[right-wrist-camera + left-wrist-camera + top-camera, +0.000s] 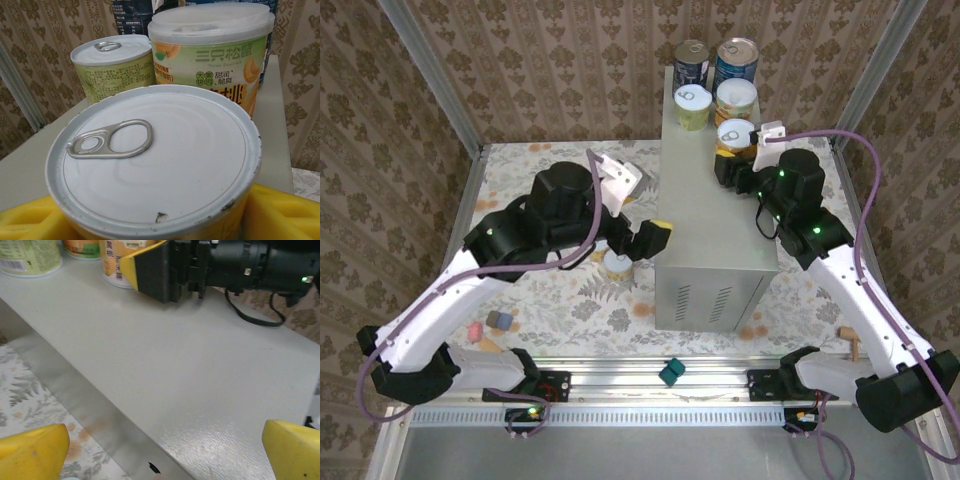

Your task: Place and organize the canned foods onto the counter

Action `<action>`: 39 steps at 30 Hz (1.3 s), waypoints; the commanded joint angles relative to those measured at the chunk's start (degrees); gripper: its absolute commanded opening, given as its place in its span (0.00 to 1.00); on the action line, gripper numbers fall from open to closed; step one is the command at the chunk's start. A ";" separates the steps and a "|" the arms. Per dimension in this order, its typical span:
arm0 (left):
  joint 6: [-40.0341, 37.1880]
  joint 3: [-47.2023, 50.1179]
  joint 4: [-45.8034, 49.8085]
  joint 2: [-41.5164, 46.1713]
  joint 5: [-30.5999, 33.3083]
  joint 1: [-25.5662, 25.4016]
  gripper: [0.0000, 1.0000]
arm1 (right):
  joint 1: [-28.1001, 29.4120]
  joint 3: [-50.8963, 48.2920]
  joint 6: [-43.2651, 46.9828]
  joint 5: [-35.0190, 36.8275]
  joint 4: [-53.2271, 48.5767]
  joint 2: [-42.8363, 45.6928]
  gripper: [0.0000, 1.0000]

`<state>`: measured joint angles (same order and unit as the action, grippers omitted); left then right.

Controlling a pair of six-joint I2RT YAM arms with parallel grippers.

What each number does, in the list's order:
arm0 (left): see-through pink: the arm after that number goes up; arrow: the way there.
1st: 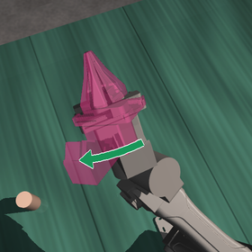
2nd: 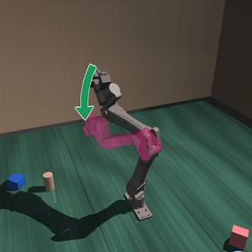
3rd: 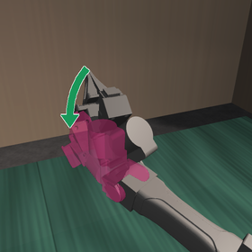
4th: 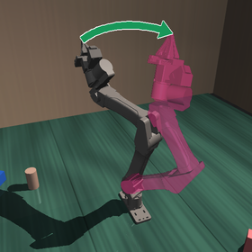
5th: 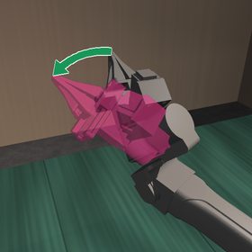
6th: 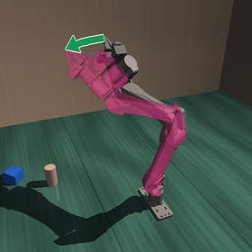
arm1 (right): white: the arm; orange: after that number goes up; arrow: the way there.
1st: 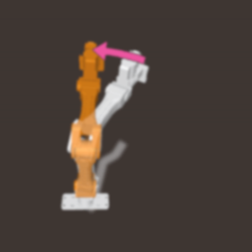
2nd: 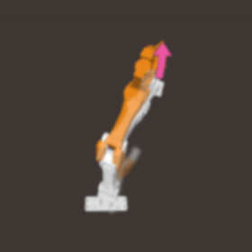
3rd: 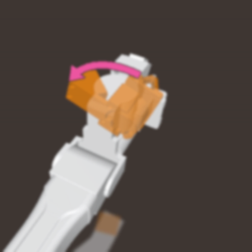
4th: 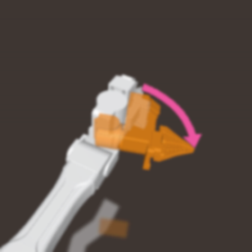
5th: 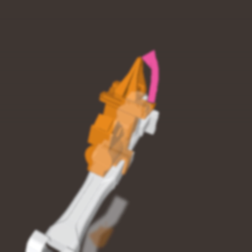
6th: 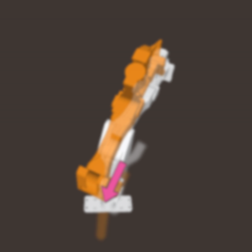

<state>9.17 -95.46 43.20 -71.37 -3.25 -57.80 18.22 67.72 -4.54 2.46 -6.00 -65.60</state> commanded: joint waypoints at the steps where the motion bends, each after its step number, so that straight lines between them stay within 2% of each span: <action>1: -3.66 -3.48 0.38 -1.31 7.51 -1.15 1.00 | -0.38 0.00 -1.43 -2.19 -5.50 -2.32 0.72; 6: -5.05 -4.57 -0.19 -2.54 9.25 -2.09 1.00 | -0.45 0.50 -1.44 -2.81 -5.60 -2.91 0.72; 33: -4.05 -2.65 -1.80 -2.45 8.04 -3.28 1.00 | -2.42 0.92 -1.84 -3.50 -4.81 -4.32 0.73; 37: -4.18 -2.32 -1.91 -2.37 8.21 -3.33 1.00 | -2.42 0.77 -1.87 -3.82 -4.80 -3.95 0.76; 39: -4.33 -2.32 -2.05 -2.37 8.58 -3.29 1.00 | -2.48 0.66 -1.96 -4.10 -4.81 -3.57 0.80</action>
<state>5.52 -98.02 42.81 -73.91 4.38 -60.73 16.25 69.80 -4.58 -0.51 -5.54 -68.42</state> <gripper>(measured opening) 0.999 0.794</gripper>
